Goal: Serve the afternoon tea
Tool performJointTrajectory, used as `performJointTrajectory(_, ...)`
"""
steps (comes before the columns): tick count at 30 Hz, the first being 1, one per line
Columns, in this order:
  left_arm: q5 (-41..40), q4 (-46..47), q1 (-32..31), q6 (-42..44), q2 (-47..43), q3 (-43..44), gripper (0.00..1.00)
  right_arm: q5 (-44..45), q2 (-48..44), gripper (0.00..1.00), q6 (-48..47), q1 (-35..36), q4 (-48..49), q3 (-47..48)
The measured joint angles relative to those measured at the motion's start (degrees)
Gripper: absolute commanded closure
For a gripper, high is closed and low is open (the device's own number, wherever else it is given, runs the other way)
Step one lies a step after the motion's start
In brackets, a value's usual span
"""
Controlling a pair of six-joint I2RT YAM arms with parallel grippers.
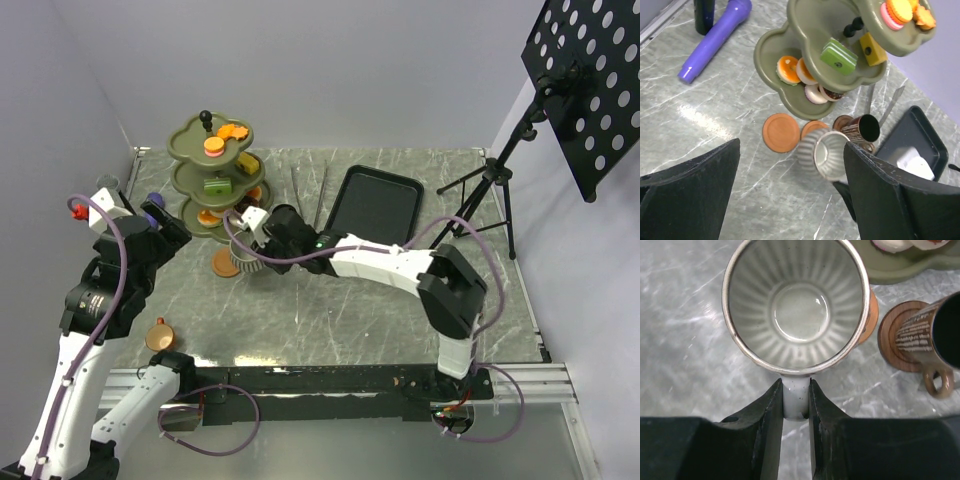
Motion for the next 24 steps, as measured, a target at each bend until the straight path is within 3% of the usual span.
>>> performJointTrajectory(9, -1.31, -1.64, 0.0, -1.2, -0.13, 0.0, 0.1, 3.69, 9.97, 1.0, 3.96, -2.78, -2.89, 7.78)
performJointTrajectory(24, -1.38, -1.62, 0.0, -0.92, -0.13, -0.02, 0.08, 5.4, 13.79, 1.0, 5.99, -3.58, -8.31, 14.14)
